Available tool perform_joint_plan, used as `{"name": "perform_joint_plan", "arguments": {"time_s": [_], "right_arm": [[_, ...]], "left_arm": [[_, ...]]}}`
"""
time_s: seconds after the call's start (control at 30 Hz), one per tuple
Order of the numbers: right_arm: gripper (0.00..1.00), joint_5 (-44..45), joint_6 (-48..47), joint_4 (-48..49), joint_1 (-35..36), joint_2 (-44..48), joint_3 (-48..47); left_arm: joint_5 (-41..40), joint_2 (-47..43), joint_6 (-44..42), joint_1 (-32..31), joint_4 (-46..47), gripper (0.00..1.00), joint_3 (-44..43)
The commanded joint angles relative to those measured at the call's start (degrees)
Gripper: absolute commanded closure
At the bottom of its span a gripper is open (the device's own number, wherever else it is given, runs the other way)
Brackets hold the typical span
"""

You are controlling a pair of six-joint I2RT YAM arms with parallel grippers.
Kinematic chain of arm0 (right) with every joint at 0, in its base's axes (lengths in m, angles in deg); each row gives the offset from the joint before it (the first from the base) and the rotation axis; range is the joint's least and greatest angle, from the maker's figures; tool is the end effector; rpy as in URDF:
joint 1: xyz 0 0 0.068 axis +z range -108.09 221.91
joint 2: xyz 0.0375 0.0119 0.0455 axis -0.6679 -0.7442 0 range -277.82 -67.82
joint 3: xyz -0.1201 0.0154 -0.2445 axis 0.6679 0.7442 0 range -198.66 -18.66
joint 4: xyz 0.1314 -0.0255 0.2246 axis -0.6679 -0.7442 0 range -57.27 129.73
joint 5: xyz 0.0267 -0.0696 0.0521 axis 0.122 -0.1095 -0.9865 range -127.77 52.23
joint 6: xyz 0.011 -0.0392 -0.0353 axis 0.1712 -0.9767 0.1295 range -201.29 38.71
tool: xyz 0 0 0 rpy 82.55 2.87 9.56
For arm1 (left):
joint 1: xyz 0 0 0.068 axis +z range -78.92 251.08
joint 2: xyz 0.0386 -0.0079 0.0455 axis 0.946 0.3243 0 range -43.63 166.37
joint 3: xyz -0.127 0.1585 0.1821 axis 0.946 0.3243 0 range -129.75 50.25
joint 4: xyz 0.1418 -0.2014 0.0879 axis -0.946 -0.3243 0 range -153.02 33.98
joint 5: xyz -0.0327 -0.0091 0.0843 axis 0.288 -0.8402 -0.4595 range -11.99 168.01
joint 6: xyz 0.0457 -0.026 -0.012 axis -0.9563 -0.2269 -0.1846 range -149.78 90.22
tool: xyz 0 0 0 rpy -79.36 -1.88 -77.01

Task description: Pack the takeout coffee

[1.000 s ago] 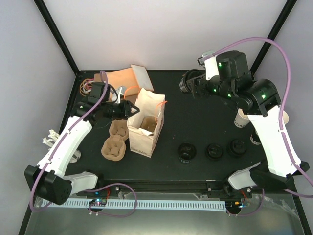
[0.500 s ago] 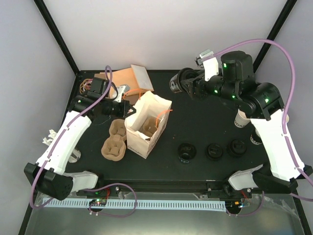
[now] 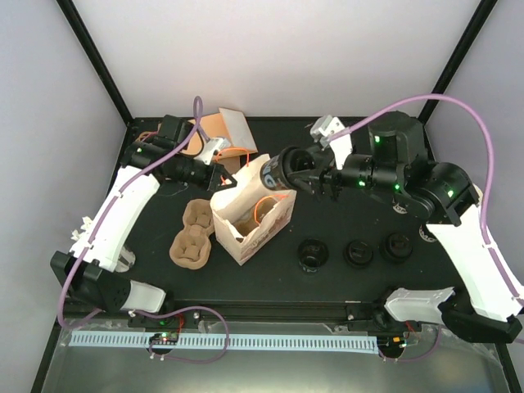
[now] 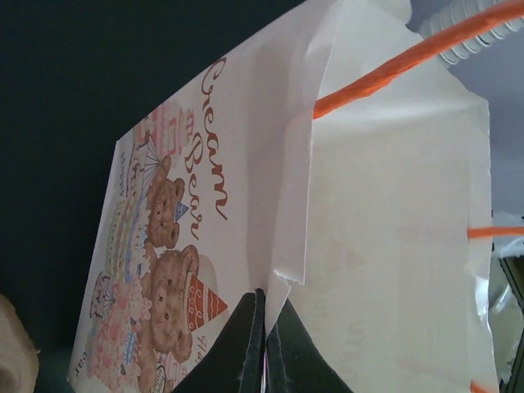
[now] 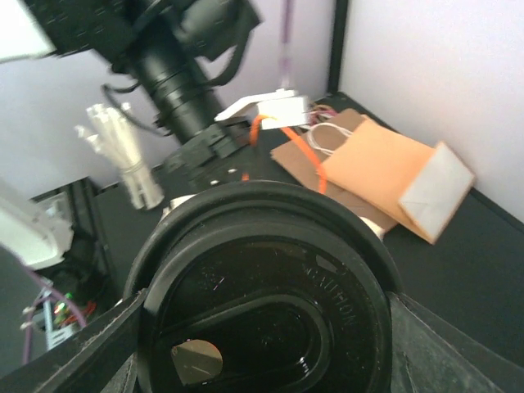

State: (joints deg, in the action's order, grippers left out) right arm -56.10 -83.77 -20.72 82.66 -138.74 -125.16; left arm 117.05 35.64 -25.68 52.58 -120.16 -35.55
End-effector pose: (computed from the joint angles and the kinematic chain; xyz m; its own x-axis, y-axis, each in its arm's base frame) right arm 0.1411 0.1363 0.5091 -0.2821 -0.2972 -0.9122 -0.8488 0.5205 0.0929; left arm 0.2412 -0.1042 0.3746 -0.8393 0.2221 -0.4963 0.5076 0.6471 -0.5689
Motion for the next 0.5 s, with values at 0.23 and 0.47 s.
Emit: {"name": "perform_joint_plan", "arguments": {"time_s": [0.23,0.47], "right_arm": [[0.34,2.9,-9.8,-3.7,8.9,-2.8,0.5],[0.33,7.6,-14.3,-6.5,14.7,-3.6,4.2]], "left_arm": [[5.9,1.3,-8.7,-5.3,-4.0,0.99,-3.6],[0.5,0.4,-10.1,-8.9,-4.2,0.98,-4.1]]}}
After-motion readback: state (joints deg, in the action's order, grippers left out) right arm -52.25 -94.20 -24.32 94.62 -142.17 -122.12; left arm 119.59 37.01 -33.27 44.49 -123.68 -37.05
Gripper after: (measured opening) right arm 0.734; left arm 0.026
